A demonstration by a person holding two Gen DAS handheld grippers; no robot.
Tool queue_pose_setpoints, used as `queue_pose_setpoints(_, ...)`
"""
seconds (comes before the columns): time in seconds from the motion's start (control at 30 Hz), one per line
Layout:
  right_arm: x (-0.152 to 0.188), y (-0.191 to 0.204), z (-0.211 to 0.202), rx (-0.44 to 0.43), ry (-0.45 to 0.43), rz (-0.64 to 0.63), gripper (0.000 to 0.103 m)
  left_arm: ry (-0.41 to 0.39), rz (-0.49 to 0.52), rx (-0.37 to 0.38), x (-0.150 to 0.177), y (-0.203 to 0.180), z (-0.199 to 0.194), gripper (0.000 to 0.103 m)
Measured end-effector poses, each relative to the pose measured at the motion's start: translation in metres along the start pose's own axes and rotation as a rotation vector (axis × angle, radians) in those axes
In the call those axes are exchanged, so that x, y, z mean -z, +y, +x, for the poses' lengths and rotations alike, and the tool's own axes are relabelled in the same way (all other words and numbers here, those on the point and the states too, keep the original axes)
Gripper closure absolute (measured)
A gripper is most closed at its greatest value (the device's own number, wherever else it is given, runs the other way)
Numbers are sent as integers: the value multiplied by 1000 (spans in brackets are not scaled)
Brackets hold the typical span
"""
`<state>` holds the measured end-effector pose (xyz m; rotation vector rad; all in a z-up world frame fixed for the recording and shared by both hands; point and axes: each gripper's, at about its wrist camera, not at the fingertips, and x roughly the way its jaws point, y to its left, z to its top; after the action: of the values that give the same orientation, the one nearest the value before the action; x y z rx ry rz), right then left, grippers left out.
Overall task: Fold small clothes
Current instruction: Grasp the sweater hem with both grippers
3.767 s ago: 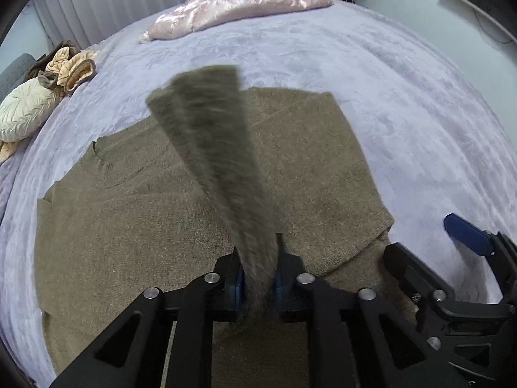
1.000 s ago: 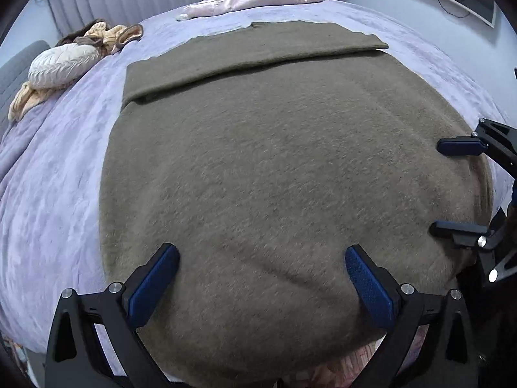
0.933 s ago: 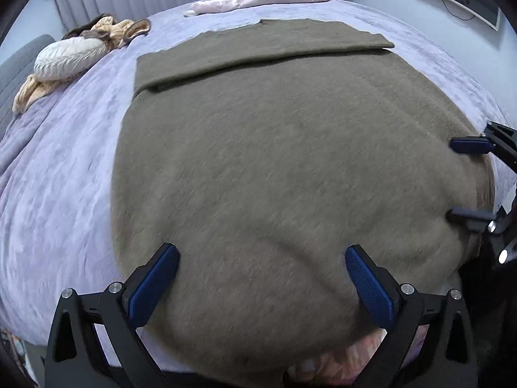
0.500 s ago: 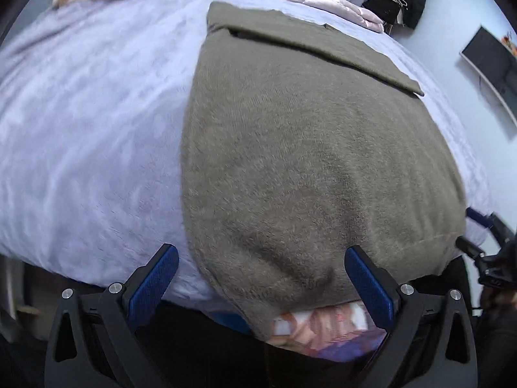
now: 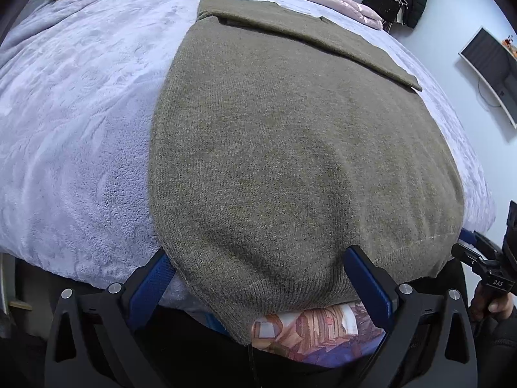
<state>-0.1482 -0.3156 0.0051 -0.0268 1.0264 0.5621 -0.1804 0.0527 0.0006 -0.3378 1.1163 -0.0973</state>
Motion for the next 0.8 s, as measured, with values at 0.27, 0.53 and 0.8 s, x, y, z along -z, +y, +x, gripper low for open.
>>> queue_pose_setpoints(0.27, 1, -15, 11, -149, -33, 92, 39, -34, -53, 63, 2, 21, -6, 7)
queue_pose_setpoints(0.53, 2, -16, 15, -202, -53, 83, 27, -13, -38, 65, -3, 20, 3, 1)
queue_pose_setpoints(0.8, -2, 7, 20, -150, -41, 5, 10, 3, 22, -35, -5, -5, 9, 15)
